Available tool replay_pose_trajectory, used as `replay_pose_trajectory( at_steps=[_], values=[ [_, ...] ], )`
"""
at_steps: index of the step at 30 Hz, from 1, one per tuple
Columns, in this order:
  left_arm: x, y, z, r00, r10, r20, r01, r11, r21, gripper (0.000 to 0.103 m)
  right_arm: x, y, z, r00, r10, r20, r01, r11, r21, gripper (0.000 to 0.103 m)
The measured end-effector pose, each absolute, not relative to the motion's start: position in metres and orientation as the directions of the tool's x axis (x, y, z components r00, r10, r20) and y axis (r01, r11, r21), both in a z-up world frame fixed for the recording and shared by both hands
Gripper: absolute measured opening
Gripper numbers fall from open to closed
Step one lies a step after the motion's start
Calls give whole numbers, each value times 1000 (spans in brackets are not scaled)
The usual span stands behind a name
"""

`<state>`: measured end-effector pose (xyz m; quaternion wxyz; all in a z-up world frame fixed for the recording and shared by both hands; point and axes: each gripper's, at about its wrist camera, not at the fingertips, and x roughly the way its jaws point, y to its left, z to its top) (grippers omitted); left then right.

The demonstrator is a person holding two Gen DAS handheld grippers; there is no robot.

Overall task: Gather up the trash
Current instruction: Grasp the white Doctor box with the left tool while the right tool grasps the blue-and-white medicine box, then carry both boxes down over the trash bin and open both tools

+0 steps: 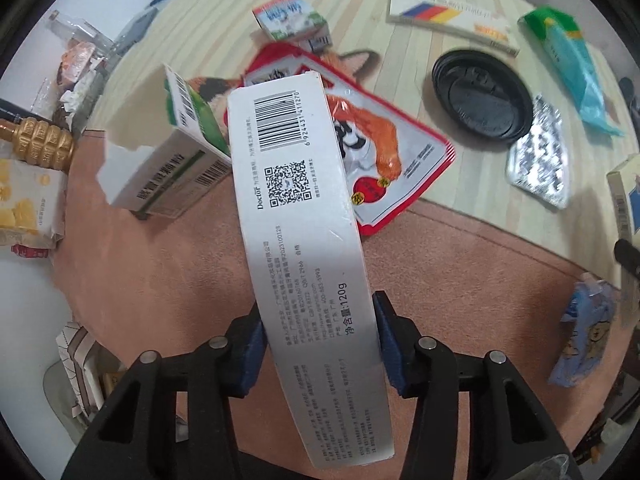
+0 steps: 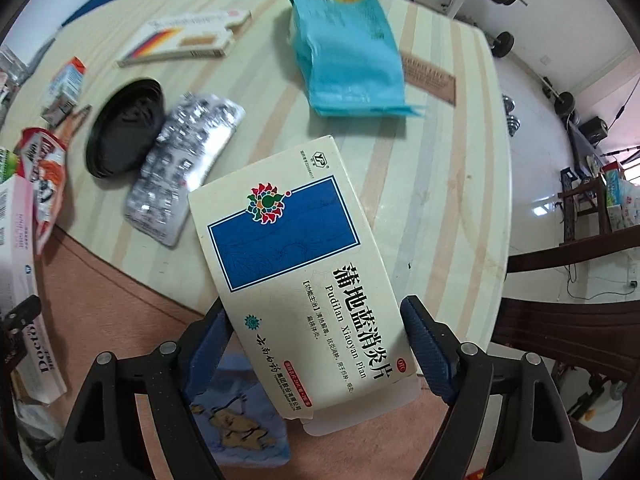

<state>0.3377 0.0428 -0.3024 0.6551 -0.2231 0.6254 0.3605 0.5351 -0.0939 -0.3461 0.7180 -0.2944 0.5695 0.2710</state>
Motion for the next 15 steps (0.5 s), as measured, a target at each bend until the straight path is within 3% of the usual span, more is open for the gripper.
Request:
replay_pose_trajectory(
  at_steps=[9, 15],
  values=[
    [331, 9, -267, 51, 280, -959, -754, 641, 147, 46, 493, -104, -307, 145, 174, -974, -743, 670, 10, 84],
    [286, 5, -245, 110, 314, -943, -755, 644, 126, 46, 452, -117, -281, 110, 236, -966, -752, 655, 74, 84]
  ],
)
